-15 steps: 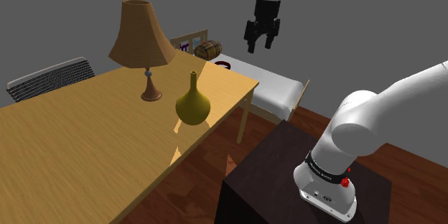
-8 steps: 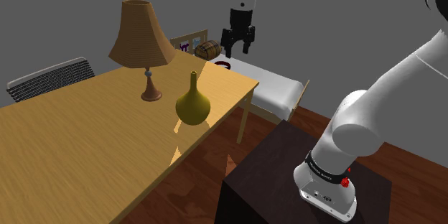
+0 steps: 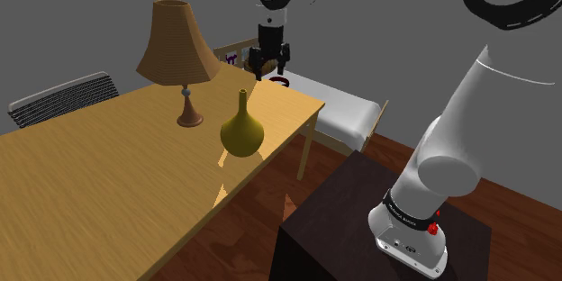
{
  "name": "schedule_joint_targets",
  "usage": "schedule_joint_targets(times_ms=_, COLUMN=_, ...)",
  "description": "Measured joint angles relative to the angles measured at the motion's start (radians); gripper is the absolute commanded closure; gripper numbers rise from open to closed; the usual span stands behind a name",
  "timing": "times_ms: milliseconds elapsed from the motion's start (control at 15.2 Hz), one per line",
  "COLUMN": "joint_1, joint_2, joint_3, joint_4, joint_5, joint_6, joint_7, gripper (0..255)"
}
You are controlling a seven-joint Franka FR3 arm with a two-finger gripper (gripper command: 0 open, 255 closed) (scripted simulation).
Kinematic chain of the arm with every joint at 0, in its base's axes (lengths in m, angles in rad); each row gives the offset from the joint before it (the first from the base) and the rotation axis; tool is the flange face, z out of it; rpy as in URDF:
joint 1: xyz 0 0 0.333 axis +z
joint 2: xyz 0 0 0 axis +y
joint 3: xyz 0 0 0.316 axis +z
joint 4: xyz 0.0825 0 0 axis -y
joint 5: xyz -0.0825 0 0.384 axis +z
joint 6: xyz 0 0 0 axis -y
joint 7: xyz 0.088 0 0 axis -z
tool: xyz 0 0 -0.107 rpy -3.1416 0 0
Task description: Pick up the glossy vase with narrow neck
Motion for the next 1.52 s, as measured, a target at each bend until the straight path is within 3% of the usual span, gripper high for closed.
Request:
schedule_joint_targets(times_ms=594, joint_1=0.016, joint_2=0.350, joint_3=0.015, joint_4=0.307, joint_5=0.007, joint_6=0.026, joint_7=0.009, gripper=0)
schedule_joint_targets(times_ms=1122, joint_1=0.018, joint_2=0.404, joint_3=0.016, joint_4=0.280, joint_5=0.008, joint_6=0.105, joint_7=0.009, gripper=0)
schedule_joint_targets(times_ms=1188, joint_1=0.019, joint_2=0.406, joint_3=0.016, joint_4=0.279, joint_5=0.008, joint_6=0.108, joint_7=0.009, gripper=255)
schedule_joint_targets(times_ms=1518, joint_1=0.019, joint_2=0.407, joint_3=0.016, joint_4=0.277, joint_5=0.008, joint_6=0.112, joint_7=0.009, gripper=255)
